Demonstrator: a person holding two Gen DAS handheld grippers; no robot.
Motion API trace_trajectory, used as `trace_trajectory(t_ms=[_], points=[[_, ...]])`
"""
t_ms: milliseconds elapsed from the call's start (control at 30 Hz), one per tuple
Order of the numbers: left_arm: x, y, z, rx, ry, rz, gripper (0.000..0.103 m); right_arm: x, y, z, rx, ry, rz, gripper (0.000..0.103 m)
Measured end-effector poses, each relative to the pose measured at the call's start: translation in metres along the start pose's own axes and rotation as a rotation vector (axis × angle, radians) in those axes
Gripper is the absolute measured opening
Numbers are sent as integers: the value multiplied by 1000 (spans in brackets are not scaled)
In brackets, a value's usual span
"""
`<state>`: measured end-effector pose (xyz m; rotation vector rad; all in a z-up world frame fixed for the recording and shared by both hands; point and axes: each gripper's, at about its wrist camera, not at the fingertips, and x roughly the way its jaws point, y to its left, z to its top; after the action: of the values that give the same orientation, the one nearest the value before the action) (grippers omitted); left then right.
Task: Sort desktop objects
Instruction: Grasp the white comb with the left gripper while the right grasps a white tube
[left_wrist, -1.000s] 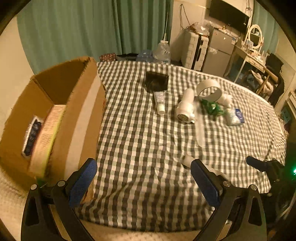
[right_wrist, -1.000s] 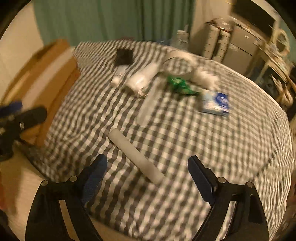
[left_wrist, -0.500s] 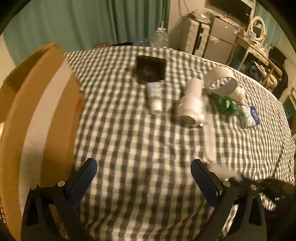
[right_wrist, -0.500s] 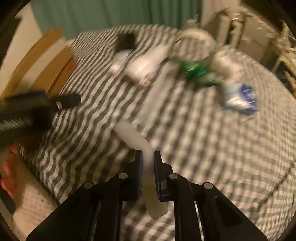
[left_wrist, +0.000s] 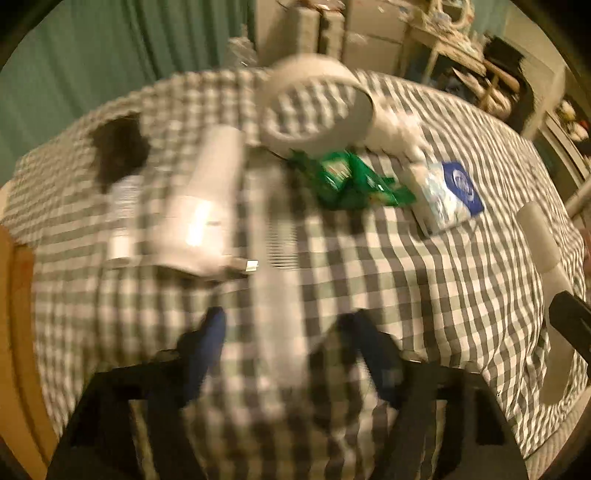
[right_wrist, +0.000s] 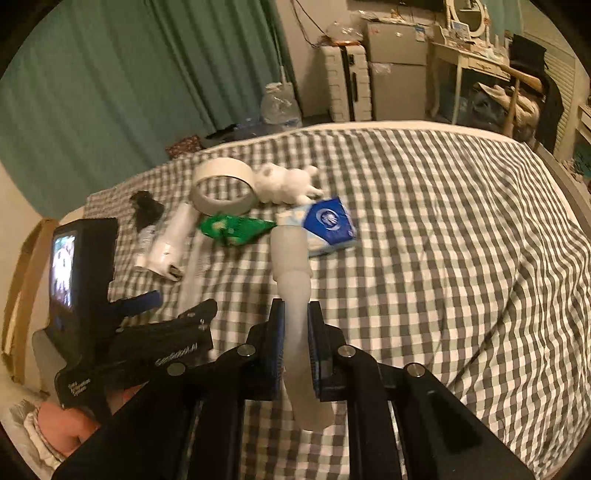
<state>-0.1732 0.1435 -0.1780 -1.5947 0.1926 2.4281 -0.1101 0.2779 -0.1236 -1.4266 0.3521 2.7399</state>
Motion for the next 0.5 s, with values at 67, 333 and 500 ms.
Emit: trace_trajectory(t_ms=[67,333,500], points=[[1,-2,1,43,-22,-16,49,4,-1,0,3,13,12,11],[-18,23,-18,15,-15,-80,24,1,11,-6,-30,28,6,11],[-55,39,-45,2,-43,-112,23,-16,18,-18,-20,35,14,11]])
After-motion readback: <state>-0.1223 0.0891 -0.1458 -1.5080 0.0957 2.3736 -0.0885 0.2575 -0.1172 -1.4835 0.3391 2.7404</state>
